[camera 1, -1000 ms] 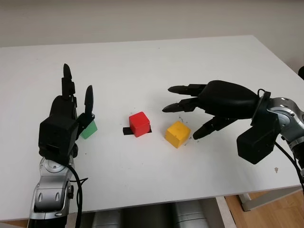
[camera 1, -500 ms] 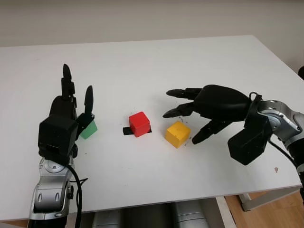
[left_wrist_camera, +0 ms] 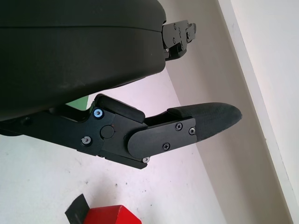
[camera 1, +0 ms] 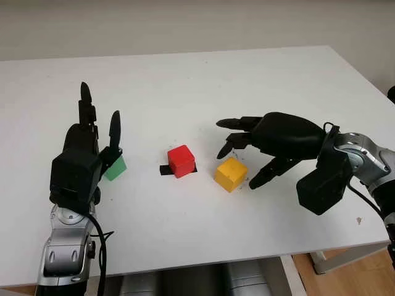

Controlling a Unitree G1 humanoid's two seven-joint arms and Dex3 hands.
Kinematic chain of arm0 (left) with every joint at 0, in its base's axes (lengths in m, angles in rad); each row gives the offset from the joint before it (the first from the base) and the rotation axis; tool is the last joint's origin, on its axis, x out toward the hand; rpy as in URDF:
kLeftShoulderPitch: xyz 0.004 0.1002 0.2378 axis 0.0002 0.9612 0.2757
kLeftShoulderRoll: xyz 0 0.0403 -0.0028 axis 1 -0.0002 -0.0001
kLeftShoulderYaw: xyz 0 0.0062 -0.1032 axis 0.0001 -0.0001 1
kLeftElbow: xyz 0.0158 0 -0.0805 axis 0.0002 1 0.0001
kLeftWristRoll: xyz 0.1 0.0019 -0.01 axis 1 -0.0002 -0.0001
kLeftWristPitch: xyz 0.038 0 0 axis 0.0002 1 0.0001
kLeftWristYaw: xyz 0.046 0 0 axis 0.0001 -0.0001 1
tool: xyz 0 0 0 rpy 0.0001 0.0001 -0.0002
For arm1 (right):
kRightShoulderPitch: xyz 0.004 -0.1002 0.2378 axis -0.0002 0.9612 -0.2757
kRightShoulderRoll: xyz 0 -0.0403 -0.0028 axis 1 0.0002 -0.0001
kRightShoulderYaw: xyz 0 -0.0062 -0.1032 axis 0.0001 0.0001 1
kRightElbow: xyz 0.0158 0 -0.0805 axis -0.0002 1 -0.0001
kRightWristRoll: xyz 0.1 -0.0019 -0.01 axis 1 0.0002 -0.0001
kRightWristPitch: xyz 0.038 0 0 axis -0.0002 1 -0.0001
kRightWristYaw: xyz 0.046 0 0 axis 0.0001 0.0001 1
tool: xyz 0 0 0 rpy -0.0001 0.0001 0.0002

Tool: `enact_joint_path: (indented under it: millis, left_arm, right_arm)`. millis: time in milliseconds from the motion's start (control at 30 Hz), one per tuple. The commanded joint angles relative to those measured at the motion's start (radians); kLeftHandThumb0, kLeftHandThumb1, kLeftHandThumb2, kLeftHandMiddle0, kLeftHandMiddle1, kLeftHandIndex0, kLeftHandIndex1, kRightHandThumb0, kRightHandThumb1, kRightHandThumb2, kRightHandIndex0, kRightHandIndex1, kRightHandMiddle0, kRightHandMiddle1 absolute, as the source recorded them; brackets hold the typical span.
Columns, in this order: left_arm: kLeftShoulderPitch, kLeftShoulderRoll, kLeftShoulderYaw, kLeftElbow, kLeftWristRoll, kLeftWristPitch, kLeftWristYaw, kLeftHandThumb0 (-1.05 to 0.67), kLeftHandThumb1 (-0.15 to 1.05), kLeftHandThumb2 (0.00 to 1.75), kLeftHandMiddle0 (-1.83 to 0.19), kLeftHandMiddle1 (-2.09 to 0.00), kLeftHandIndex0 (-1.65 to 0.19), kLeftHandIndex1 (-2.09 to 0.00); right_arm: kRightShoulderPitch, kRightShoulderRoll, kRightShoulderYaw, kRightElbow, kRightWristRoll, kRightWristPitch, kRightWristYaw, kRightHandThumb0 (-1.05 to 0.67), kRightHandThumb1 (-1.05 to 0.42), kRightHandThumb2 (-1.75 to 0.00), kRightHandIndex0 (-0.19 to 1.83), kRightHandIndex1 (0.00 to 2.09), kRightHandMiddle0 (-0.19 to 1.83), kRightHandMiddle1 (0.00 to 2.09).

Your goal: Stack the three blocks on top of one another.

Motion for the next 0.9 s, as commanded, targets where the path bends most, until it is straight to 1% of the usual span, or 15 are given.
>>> enact_joint_path:
  millis: [0,267,400,633,867]
  left_arm:
    - [0.000,0.007,0.004,-0.023,0.002,0.001,0.000,-0.78,1.05,0.67,0.19,-0.01,0.19,-0.03]
    - [0.004,0.006,0.005,-0.028,0.003,0.006,0.002,-0.78,1.05,0.67,0.19,-0.02,0.19,-0.03]
    - [0.008,0.003,0.004,-0.031,-0.002,0.004,-0.002,-0.77,1.05,0.67,0.19,-0.01,0.19,-0.03]
    - [0.017,0.004,0.001,-0.045,0.006,0.009,0.002,-0.77,1.05,0.66,0.19,-0.01,0.19,-0.02]
    - [0.020,-0.002,0.002,-0.049,0.000,0.014,0.002,-0.78,1.05,0.66,0.19,0.00,0.19,-0.01]
  right_arm:
    - [-0.026,0.014,0.004,0.019,0.011,-0.015,-0.013,-0.65,-0.91,-0.06,0.24,0.07,0.23,1.03]
    - [-0.037,0.039,0.019,0.067,-0.004,-0.021,-0.052,-0.66,-0.93,-0.06,0.24,0.06,0.21,1.12]
    - [-0.046,0.044,0.039,0.082,-0.050,-0.021,-0.107,-0.67,-0.92,-0.05,0.25,0.07,0.19,1.12]
    - [-0.066,0.048,0.075,0.103,-0.138,-0.009,-0.213,-0.68,-0.91,-0.05,0.28,0.07,0.22,1.12]
    - [-0.090,0.044,0.100,0.127,-0.152,0.005,-0.215,-0.64,-0.90,-0.05,0.25,0.06,0.22,1.10]
